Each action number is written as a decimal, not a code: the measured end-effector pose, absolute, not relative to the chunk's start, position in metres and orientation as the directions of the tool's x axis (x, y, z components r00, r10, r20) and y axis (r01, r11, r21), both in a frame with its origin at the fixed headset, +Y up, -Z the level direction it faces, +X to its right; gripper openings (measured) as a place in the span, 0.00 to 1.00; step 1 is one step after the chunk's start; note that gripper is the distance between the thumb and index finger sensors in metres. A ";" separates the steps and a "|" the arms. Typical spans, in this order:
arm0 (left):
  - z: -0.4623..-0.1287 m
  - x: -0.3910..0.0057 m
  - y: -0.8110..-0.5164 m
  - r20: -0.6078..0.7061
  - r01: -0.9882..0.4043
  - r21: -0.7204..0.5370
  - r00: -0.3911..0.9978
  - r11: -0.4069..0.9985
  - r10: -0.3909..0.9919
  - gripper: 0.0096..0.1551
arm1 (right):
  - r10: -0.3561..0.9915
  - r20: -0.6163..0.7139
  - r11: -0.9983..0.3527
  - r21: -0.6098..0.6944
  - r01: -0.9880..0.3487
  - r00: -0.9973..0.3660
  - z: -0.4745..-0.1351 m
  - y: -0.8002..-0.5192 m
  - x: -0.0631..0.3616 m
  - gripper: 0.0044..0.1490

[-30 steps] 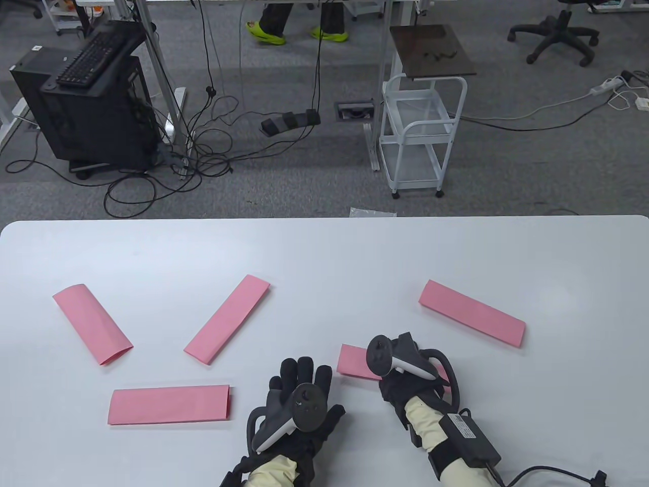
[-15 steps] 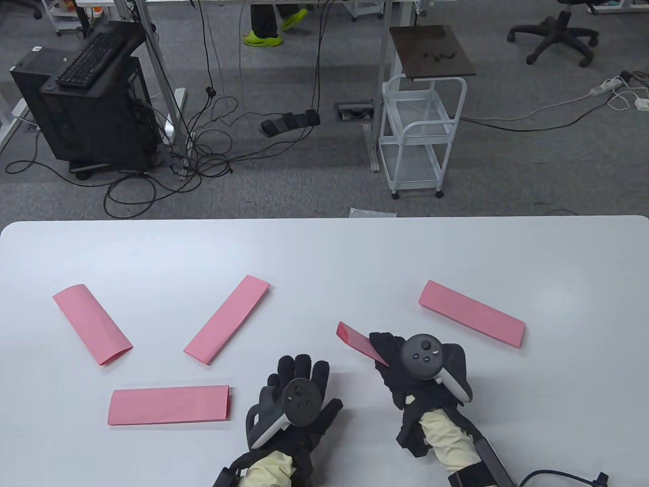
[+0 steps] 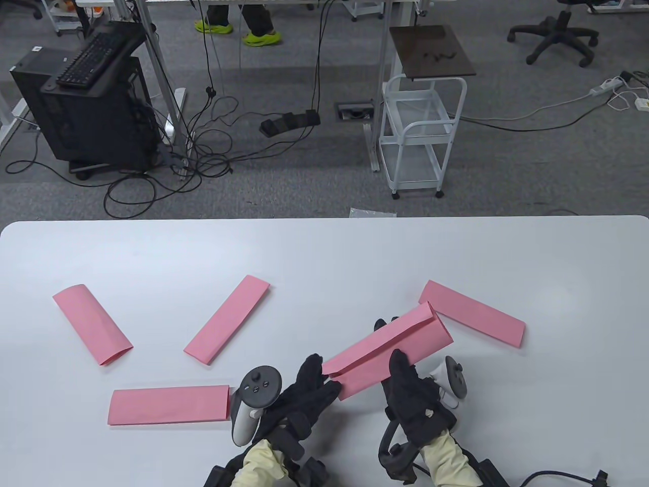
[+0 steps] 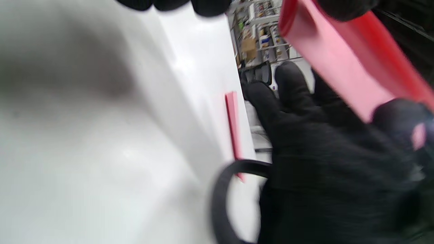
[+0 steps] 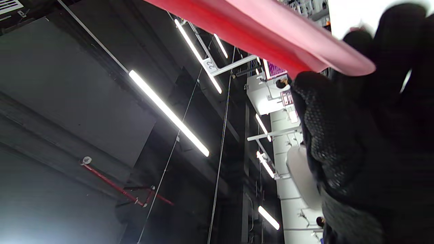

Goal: Unfold complexly folded papers and stack

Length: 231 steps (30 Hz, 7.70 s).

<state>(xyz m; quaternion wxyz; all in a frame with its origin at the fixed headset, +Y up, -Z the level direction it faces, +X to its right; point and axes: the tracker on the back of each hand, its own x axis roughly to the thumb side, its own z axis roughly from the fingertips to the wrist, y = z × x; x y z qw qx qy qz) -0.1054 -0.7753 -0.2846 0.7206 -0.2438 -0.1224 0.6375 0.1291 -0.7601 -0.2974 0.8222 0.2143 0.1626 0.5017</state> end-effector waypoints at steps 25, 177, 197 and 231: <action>-0.294 -0.155 -0.747 -0.082 -0.942 -0.262 0.239 0.210 0.968 0.20 | 0.970 0.169 -0.200 0.142 -0.970 -0.175 -0.330 -0.724 0.191 0.42; -0.272 -0.105 -0.810 0.274 -0.085 -0.694 0.887 0.715 0.371 0.45 | 0.925 -0.224 -0.286 0.123 -0.950 -0.308 -0.417 -0.753 0.179 0.27; -0.274 -0.110 -0.817 0.251 -0.018 -0.724 0.924 0.690 0.288 0.54 | 0.338 0.356 -0.722 0.691 0.002 -0.871 -0.287 -0.801 0.141 0.48; -0.276 -0.109 -0.816 0.287 0.002 -0.727 0.909 0.687 0.302 0.55 | 0.355 0.091 -0.790 0.562 -0.246 -0.930 -0.367 -0.791 0.160 0.39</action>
